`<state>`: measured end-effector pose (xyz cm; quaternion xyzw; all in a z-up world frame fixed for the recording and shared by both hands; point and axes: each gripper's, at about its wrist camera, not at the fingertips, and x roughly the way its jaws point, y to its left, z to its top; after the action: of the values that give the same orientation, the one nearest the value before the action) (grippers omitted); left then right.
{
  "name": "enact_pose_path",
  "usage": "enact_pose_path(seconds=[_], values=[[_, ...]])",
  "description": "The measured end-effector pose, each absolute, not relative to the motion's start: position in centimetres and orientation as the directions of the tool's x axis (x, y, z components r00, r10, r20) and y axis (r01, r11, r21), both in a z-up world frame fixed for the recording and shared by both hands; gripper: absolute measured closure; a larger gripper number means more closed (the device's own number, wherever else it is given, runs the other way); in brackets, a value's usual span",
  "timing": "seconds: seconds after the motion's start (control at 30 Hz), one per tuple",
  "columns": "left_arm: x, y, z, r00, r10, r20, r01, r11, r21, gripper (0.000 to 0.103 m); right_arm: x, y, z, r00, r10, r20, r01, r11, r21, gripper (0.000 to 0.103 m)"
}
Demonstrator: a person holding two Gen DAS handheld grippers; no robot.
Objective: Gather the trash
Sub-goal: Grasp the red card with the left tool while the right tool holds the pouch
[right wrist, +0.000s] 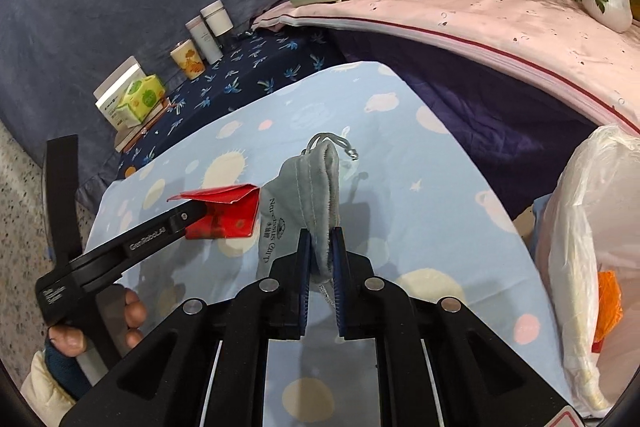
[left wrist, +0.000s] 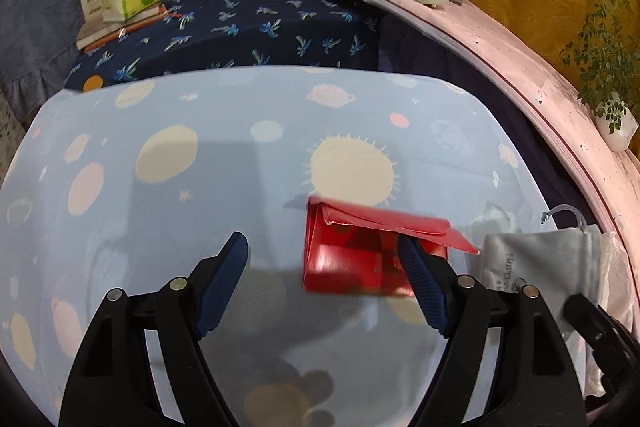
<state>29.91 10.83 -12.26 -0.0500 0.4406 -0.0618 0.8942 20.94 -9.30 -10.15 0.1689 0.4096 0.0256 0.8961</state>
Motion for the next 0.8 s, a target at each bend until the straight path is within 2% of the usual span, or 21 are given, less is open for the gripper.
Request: enact_pose_path(seconds=[0.17, 0.27, 0.33, 0.37, 0.4, 0.47, 0.5, 0.53, 0.6, 0.8], values=[[31.4, 9.8, -12.6, 0.631, -0.170, -0.757, 0.131, 0.985, -0.112, 0.032, 21.3, -9.8, -10.2, 0.666, 0.187, -0.722, 0.096, 0.939, 0.332, 0.093], [32.1, 9.2, -13.6, 0.592, -0.203, -0.780, 0.165, 0.978, -0.129, 0.045, 21.6, -9.9, -10.6, 0.661, 0.190, -0.726, 0.099, 0.937, 0.336, 0.093], [31.8, 8.7, -13.7, 0.604, -0.201, -0.771, 0.181, 0.977, -0.112, 0.048, 21.6, -9.9, -10.7, 0.661, 0.194, -0.725, 0.099, 0.935, 0.340, 0.093], [31.6, 8.4, -13.6, 0.608, -0.200, -0.768, 0.191, 0.976, -0.103, 0.054, 21.7, -9.9, -10.8, 0.661, 0.195, -0.724, 0.098, 0.935, 0.342, 0.093], [31.5, 8.1, -13.6, 0.607, -0.205, -0.768, 0.200, 0.974, -0.102, 0.067, 21.7, -10.0, -10.8, 0.662, 0.196, -0.724, 0.098, 0.934, 0.343, 0.093], [31.4, 7.6, -13.6, 0.607, -0.199, -0.770, 0.197, 0.976, -0.097, 0.078, 21.7, -10.0, -10.9, 0.661, 0.199, -0.723, 0.099, 0.932, 0.347, 0.093], [31.4, 7.5, -13.5, 0.604, -0.207, -0.770, 0.197, 0.975, -0.108, 0.094, 21.6, -10.2, -10.9, 0.661, 0.201, -0.722, 0.098, 0.932, 0.349, 0.093], [31.3, 7.3, -13.6, 0.600, -0.207, -0.773, 0.192, 0.975, -0.112, 0.098, 21.6, -10.2, -10.9, 0.662, 0.202, -0.722, 0.098, 0.931, 0.351, 0.093], [31.0, 6.9, -13.6, 0.603, -0.205, -0.771, 0.192, 0.975, -0.109, 0.102, 21.6, -10.2, -10.9, 0.662, 0.201, -0.722, 0.098, 0.932, 0.350, 0.093], [27.9, 4.8, -13.6, 0.593, -0.234, -0.771, 0.221, 0.967, -0.124, 0.103, 20.5, -11.0, -11.1, 0.662, 0.197, -0.723, 0.114, 0.927, 0.356, 0.093]])
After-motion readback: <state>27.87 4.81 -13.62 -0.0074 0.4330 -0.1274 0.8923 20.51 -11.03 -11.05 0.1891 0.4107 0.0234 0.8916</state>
